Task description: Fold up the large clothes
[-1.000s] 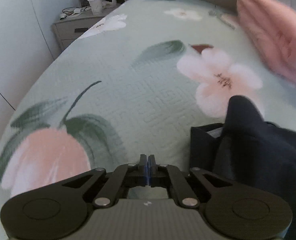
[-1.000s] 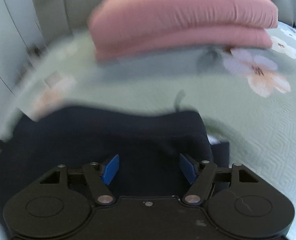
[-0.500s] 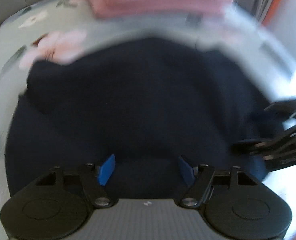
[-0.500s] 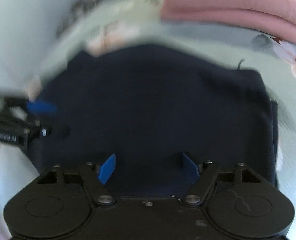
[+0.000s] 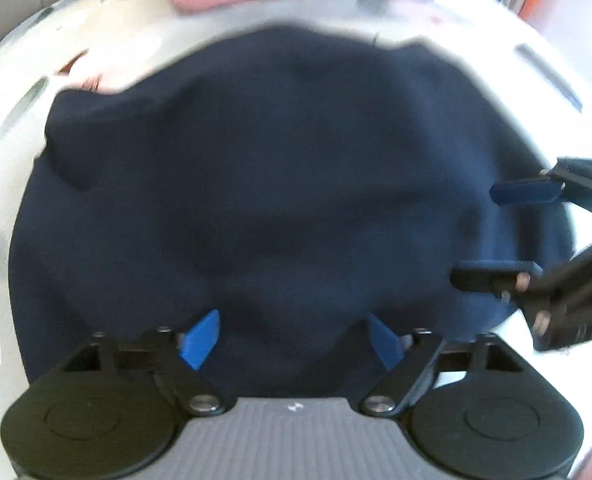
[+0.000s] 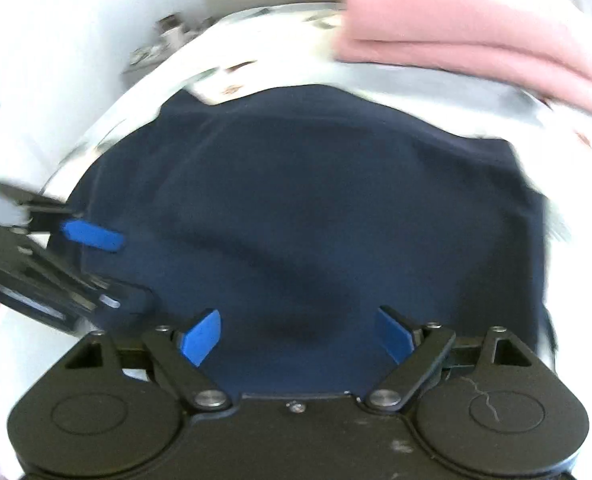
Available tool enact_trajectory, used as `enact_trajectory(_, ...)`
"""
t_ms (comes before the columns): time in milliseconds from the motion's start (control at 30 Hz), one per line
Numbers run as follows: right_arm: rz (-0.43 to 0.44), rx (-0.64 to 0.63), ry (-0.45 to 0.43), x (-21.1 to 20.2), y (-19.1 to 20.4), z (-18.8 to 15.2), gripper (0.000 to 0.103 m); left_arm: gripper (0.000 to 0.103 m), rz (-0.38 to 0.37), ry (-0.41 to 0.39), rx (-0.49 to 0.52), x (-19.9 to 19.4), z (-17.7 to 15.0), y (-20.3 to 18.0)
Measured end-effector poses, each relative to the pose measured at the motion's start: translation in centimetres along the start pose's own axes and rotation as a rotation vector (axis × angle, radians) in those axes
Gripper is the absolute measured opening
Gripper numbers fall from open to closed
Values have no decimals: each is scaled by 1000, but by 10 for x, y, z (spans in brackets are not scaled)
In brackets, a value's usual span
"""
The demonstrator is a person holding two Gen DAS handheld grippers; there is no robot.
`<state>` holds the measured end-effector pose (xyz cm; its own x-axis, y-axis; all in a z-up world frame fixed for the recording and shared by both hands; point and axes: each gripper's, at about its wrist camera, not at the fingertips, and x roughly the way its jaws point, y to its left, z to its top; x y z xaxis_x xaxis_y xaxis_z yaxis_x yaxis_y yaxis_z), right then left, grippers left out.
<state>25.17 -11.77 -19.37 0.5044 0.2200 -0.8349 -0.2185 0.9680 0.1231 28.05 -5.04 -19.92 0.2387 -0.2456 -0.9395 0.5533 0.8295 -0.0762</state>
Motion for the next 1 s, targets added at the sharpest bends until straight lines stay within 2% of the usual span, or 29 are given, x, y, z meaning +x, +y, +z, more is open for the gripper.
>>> enact_trajectory(67,-48,-140,97,28,19,-10,103,94,-1,10,-50,3,-8,15)
enact_trajectory(100,-106,-167,137,42,19,-20,103,97,5,23,-62,5,-13,23)
enact_trajectory(133,-109,-125,150,48,9,-26,103,101,8,34,-66,6,-19,28)
enact_trajectory(167,-53,-54,111,42,-7,-34,103,102,18,43,-63,6,-25,32)
enact_trajectory(233,-79,-54,124,36,-17,-38,103,101,92,73,-51,12,-33,41)
enact_trajectory(267,-107,-65,139,33,-18,-39,103,98,111,86,-54,12,-37,46)
enact_trajectory(333,-124,-38,195,29,-21,-32,102,81,93,62,-102,-1,-40,58)
enact_trajectory(400,-136,19,231,15,-23,-19,101,80,54,-6,-188,-26,-36,77)
enact_trajectory(467,-78,81,148,-11,-20,-5,102,89,11,-99,-249,-50,-36,95)
enact_trajectory(500,-46,125,95,-24,-20,3,102,99,8,-137,-275,-59,-33,106)
enact_trajectory(567,-18,204,20,-35,-18,26,102,102,7,-177,-340,-68,-27,129)
enact_trajectory(600,-15,208,5,-33,-11,42,102,102,-16,-189,-383,-67,-26,138)
enact_trajectory(700,-100,156,21,-11,13,79,102,101,-129,-173,-510,-53,-23,167)
enact_trajectory(767,-124,159,59,12,20,100,102,98,-171,-171,-571,-41,-26,184)
enact_trajectory(833,-151,177,145,43,17,110,102,98,-187,-170,-575,-26,-24,196)
enact_trajectory(900,-191,162,280,80,13,102,103,98,-176,-143,-554,-10,-21,201)
enact_trajectory(933,-184,158,316,95,11,94,103,98,-171,-124,-540,-2,-19,203)
enact_trajectory(1000,-151,178,281,115,2,86,103,99,-176,-98,-520,3,-22,209)
